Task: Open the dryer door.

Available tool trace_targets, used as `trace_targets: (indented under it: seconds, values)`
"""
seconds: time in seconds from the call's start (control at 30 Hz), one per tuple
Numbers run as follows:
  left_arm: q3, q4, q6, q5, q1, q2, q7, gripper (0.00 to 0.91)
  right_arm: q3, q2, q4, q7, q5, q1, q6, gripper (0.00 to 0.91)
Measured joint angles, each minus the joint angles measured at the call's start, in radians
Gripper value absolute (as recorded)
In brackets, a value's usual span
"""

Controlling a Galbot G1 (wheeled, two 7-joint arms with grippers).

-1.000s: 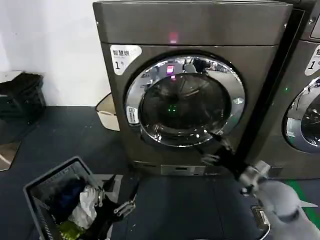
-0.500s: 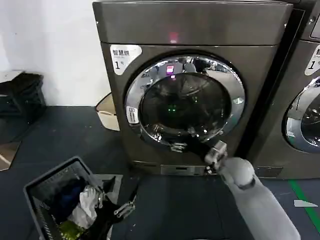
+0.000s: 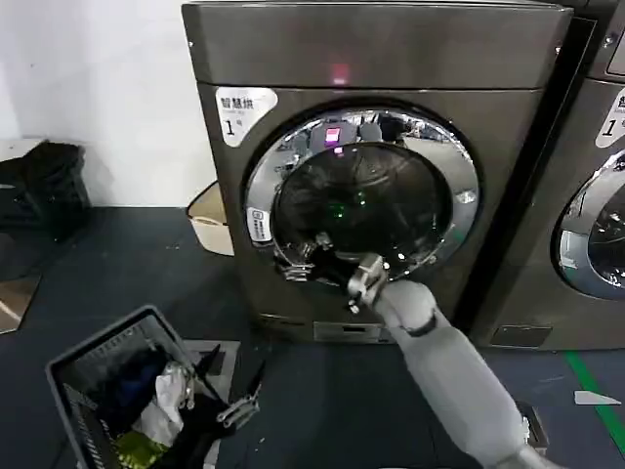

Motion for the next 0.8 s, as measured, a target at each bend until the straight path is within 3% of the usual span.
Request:
trace_targets:
  seconds: [0.5, 0.8]
  values:
    - [0.001, -0.020, -0.003, 0.009, 0.015, -0.004, 0.002, 0.907, -0.029, 0.073, -0.152, -0.033, 0.004, 0.082, 0.017, 0.907]
    - [-0.002, -0.020, 0.002, 0.016, 0.008, -0.003, 0.008, 0.907, -0.047, 0.087, -0.152, -0.087, 0.036, 0.091, 0.014, 0.907]
